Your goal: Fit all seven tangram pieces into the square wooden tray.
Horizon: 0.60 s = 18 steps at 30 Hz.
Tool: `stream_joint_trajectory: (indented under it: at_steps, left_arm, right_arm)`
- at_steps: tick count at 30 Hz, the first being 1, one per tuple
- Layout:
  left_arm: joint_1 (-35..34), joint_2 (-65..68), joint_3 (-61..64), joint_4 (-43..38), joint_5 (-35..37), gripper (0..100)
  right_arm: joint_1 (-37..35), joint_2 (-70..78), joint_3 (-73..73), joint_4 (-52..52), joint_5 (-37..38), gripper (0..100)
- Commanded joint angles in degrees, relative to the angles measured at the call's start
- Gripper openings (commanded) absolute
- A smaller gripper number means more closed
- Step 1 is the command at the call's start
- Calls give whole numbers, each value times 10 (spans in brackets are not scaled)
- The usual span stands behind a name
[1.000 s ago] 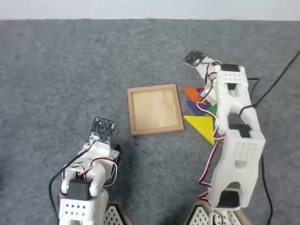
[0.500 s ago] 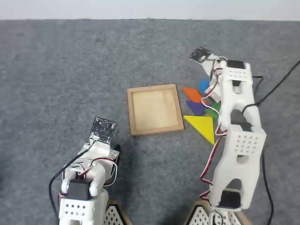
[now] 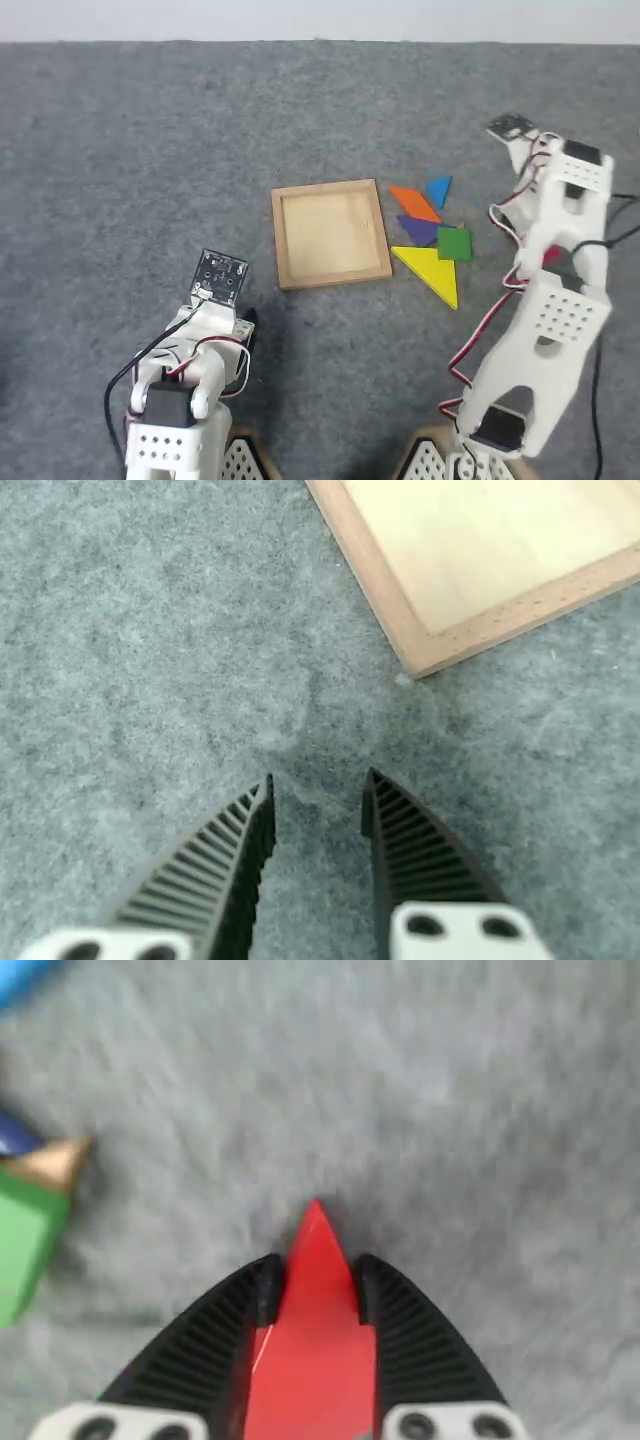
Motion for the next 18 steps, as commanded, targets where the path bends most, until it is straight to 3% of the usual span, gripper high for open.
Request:
stream_joint_trajectory:
  at_steps: [1, 10, 18]
  left_arm:
    - [-3, -11, -6, 2, 4, 137]
    - [-3, -11, -6, 2, 4, 137]
    - [-3, -11, -6, 2, 4, 137]
  right_arm:
    - [30, -48, 4, 52, -21, 58]
    - [65, -275, 73, 79, -151, 61]
    - [68, -389, 233, 13, -221, 169]
